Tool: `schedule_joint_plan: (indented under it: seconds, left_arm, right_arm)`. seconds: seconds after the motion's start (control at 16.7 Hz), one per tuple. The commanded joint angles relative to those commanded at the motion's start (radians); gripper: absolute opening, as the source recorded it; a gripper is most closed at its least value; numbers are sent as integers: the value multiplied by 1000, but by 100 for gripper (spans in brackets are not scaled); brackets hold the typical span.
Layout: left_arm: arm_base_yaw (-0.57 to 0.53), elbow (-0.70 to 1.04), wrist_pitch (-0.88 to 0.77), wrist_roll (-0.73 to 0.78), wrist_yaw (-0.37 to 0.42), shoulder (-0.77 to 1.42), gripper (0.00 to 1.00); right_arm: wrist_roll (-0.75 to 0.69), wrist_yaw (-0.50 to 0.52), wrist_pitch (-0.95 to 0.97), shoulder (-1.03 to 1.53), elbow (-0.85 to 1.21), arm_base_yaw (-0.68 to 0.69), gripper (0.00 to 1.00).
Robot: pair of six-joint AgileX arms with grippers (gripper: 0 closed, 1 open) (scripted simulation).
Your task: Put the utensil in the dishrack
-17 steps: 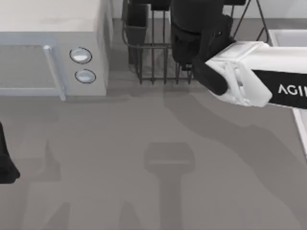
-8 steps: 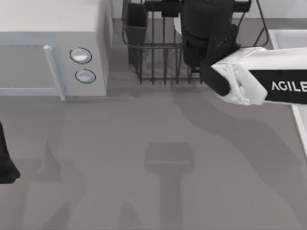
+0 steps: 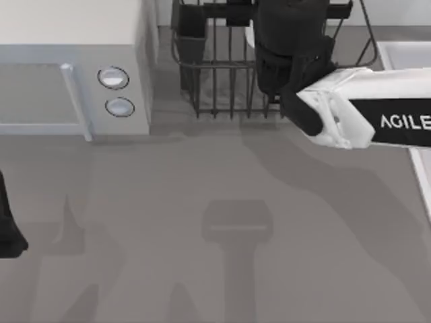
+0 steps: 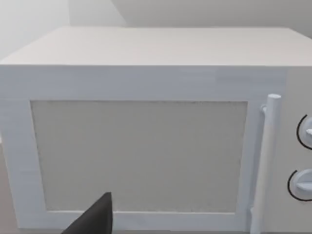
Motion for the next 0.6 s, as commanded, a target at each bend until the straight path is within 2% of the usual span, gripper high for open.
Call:
schedule_joint_plan:
  seconds: [0.24, 0.6]
  left_arm:
    - [0, 0, 0, 0, 0, 0, 100]
    - [0, 0, 0, 0, 0, 0, 100]
  right_arm:
    - [0, 0, 0, 0, 0, 0, 98]
    - [0, 0, 0, 0, 0, 0, 100]
